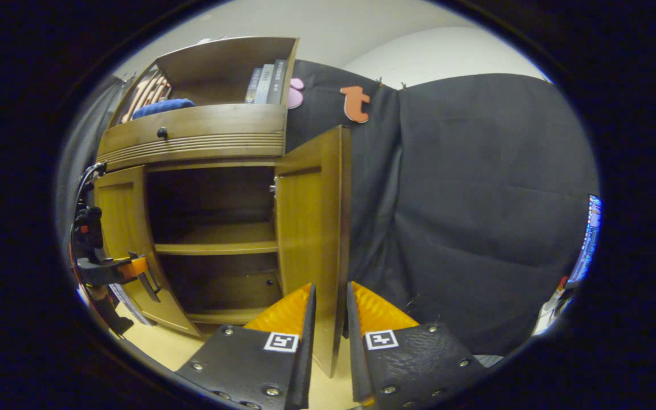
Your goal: Open the right door of the double-door shoe cabinet with the right hand, and open the left door with the left hand.
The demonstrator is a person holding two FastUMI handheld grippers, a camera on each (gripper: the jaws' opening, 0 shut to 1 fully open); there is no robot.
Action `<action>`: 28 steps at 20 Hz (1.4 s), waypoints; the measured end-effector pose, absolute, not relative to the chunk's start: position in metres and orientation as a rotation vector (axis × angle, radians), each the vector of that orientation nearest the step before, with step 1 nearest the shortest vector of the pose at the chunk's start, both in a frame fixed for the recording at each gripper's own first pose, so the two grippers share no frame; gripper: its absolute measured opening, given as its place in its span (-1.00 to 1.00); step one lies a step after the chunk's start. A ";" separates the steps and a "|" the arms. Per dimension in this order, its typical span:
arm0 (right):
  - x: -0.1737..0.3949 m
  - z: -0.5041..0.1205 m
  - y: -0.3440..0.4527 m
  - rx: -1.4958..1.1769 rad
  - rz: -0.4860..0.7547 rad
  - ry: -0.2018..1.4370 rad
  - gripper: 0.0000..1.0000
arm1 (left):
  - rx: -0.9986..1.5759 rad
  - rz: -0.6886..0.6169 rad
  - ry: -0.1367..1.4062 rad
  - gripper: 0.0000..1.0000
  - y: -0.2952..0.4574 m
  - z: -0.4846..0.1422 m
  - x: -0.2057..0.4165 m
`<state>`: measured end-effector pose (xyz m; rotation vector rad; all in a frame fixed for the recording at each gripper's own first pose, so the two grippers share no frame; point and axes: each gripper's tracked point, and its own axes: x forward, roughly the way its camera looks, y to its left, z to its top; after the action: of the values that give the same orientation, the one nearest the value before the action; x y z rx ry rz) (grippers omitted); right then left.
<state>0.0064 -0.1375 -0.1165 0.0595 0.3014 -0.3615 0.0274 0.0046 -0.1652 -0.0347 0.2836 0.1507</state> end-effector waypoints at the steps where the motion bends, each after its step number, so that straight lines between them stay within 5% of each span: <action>1: 0.008 -0.117 -0.134 0.063 -0.338 0.300 -0.43 | -0.038 0.163 0.285 -0.39 0.005 -0.165 0.022; 18: 0.029 -0.138 -0.070 0.073 0.049 0.354 -0.43 | -0.086 0.373 0.269 -0.43 0.028 -0.152 -0.052; 28: 0.034 -0.151 -0.053 0.079 0.169 0.388 -0.43 | -0.079 0.455 0.267 -0.77 0.041 -0.147 -0.087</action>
<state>0.0341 -0.0528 -0.1511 0.0792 0.3882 0.1695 -0.0867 0.0410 -0.1465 -0.0789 0.2667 0.4547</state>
